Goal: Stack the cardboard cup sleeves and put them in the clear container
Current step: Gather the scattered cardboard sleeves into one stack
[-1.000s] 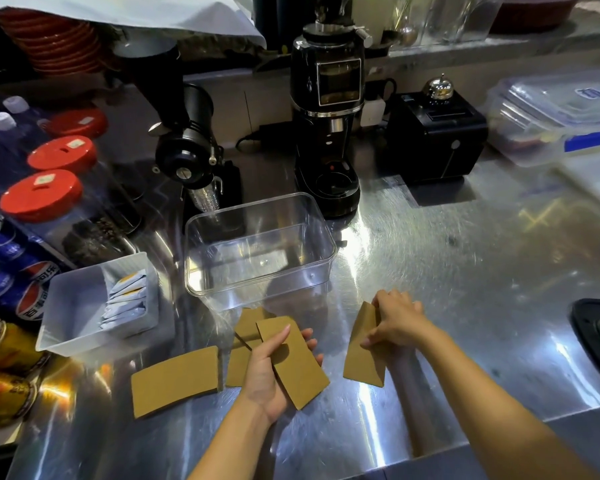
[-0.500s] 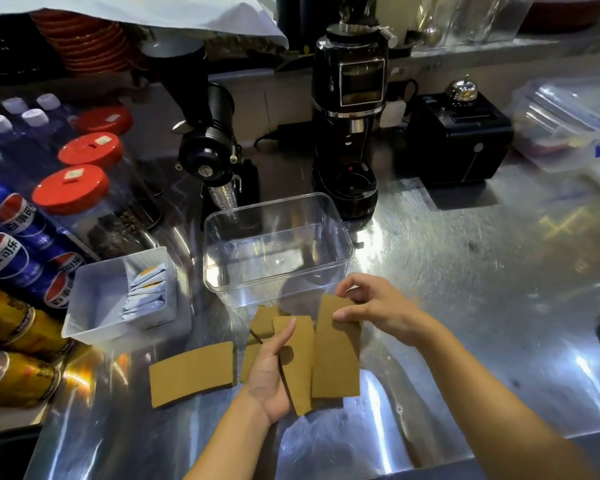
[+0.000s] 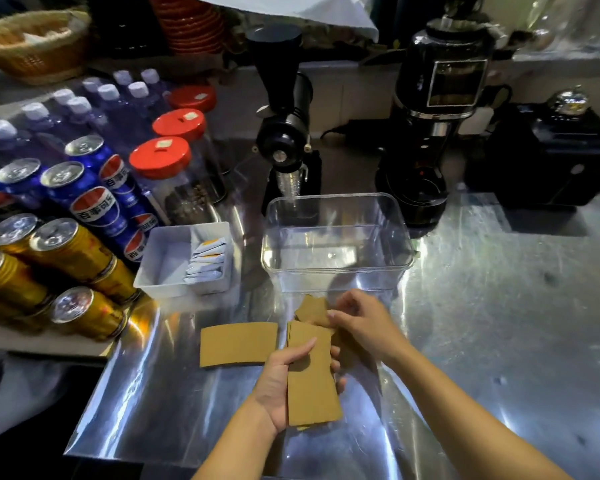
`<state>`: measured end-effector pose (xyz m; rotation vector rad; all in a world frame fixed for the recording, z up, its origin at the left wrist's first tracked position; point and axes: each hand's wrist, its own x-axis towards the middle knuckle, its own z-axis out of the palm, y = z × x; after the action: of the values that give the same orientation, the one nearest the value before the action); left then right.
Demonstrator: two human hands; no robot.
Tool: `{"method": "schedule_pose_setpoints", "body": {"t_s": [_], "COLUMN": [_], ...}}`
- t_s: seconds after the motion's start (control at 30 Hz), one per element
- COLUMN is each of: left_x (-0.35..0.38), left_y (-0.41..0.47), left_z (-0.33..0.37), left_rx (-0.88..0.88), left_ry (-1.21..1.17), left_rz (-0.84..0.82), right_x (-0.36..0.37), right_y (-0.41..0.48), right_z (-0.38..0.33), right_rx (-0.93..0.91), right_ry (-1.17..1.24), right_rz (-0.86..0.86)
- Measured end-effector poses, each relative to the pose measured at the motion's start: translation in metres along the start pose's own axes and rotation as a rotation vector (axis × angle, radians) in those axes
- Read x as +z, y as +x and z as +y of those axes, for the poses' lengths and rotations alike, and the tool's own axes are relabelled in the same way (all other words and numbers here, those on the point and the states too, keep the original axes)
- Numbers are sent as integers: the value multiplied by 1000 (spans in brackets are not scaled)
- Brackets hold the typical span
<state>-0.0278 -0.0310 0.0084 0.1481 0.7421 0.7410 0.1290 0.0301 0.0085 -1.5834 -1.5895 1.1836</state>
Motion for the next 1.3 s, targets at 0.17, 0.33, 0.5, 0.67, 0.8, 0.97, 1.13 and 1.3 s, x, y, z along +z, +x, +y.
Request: {"method": "schedule_pose_setpoints", "body": {"t_s": [0.17,0.33,0.5,0.67,0.8,0.97,1.13,1.3], "left_x": [-8,-6,-11,-7,2,19,25,17], "left_y": [-10,-16,-13,0,16,27,30,25], "left_z": [2,2,1,-4,-9,-19,-26,-20], "left_rx": [160,210,275,367,404,257,157,126], "left_ry": [-38,-49,-102,-138,-100,6,42,60], "left_rz": [-39,8,62,173,228,130,168,218], "right_x": [12,24,17,-1,-23,-27,-15,-14], "right_y": [4,2,1,-5,-19,-45,-55,-50], "right_z": [7,8,11,18,16,13,17,21], "right_rx": [130,116,156,208,249,275,203,107], "right_ry": [-396,-623,-488,-93,261,443,351,225], "right_rz": [-32,-67,-114,31,121,-52,-67,-107]}}
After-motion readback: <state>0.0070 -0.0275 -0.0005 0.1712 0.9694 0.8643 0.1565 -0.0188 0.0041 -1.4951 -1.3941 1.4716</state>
